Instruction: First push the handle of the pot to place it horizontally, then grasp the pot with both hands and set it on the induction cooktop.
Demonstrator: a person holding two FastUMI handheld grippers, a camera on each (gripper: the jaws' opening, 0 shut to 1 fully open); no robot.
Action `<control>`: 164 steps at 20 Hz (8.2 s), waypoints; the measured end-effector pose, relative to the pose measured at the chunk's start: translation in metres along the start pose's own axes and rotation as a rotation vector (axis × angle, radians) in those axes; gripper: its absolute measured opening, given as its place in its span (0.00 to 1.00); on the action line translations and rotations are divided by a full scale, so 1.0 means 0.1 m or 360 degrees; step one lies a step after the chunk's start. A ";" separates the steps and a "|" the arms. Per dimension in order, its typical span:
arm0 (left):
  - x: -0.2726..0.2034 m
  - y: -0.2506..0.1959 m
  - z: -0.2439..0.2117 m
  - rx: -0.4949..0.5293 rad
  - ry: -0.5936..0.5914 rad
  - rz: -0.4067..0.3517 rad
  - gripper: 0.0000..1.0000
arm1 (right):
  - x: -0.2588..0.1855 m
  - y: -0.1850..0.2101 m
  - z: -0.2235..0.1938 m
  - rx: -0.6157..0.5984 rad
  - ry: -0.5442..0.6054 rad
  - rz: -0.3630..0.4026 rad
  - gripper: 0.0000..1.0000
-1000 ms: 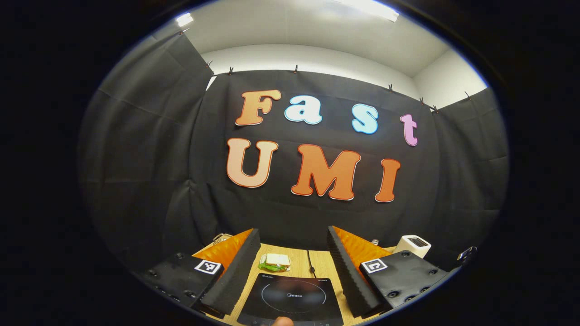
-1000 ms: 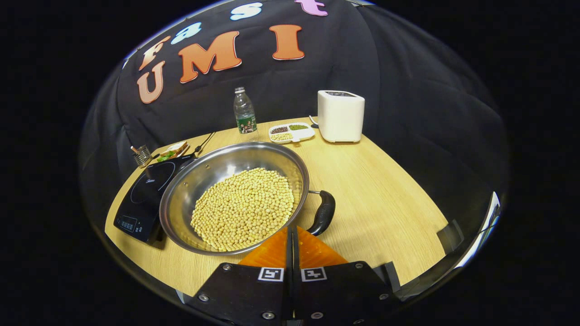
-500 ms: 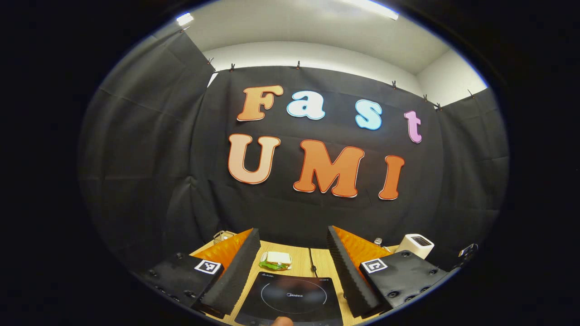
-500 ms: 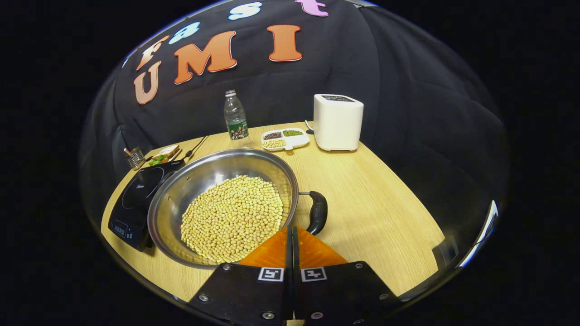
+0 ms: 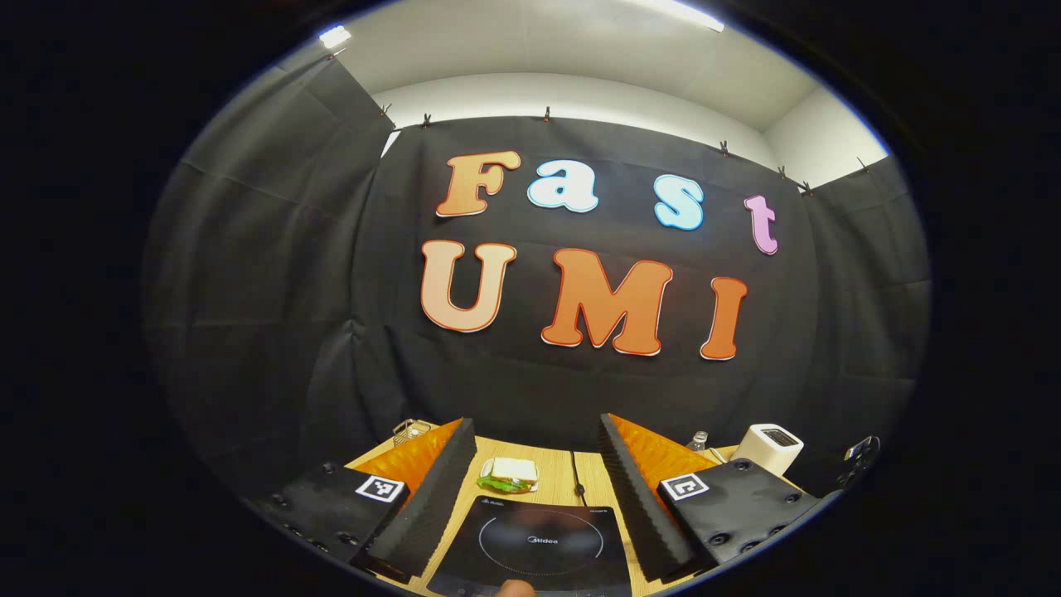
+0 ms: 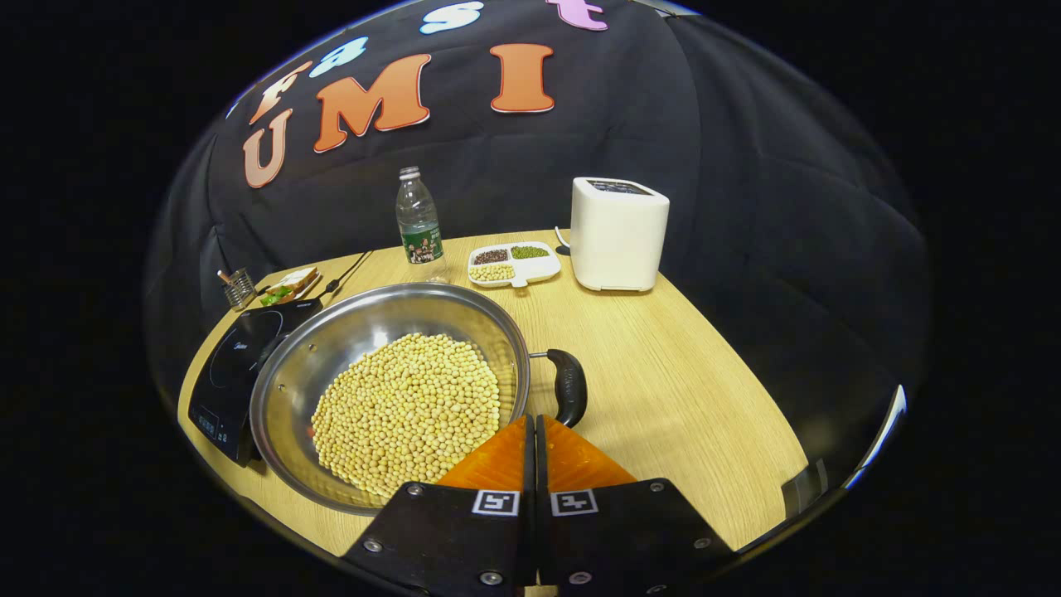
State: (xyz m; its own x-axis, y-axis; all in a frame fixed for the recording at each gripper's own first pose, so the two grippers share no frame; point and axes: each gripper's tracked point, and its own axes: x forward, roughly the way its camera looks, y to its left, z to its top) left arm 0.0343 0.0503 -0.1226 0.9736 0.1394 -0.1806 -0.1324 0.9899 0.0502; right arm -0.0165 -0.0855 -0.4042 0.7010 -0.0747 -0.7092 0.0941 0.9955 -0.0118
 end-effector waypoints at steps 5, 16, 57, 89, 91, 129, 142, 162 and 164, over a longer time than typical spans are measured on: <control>0.11 -0.13 -0.46 0.0050 0.0113 -0.0014 0.97 | 0.08 -0.03 0.06 0.0011 0.0002 0.0012 0.00; 0.21 -0.82 -1.99 -0.0032 0.0489 -0.0156 0.95 | 0.24 -0.03 0.18 0.0056 -0.0007 0.0064 0.00; 0.67 -2.19 -3.99 0.0143 0.1113 -0.0245 0.75 | 0.77 -0.10 0.22 0.0204 0.0048 0.0072 0.55; 0.60 -0.29 -2.10 0.0024 0.0894 -0.0057 0.55 | -0.37 1.81 1.47 0.0199 -0.0182 0.0289 0.45; 0.61 -0.10 -2.11 0.0018 0.0904 -0.0032 0.55 | -0.35 1.99 1.46 0.0184 -0.0169 0.0308 0.45; 0.90 1.00 -2.73 0.0015 0.1103 0.0088 0.65 | 0.30 3.02 0.59 0.0059 0.0130 0.0363 0.57; 0.77 0.37 -0.73 0.0069 0.0432 0.0049 0.98 | -0.92 2.09 1.95 -0.0055 -0.0479 0.0291 0.94; -0.21 -0.02 1.54 -0.0133 -0.0181 0.0024 0.98 | -2.80 1.14 2.92 -0.0135 -0.1167 0.0217 0.93; -0.25 -0.11 1.56 -0.0126 -0.0189 -0.0009 0.97 | -2.81 1.12 2.89 -0.0129 -0.1165 0.0221 0.93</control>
State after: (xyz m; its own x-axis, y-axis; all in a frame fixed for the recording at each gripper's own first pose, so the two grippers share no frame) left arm 0.0406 0.0317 0.0347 0.9889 0.1344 -0.0629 -0.1364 0.9902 -0.0291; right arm 0.0011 0.0301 -0.0027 0.9965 0.0602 -0.0582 -0.0620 0.9977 -0.0284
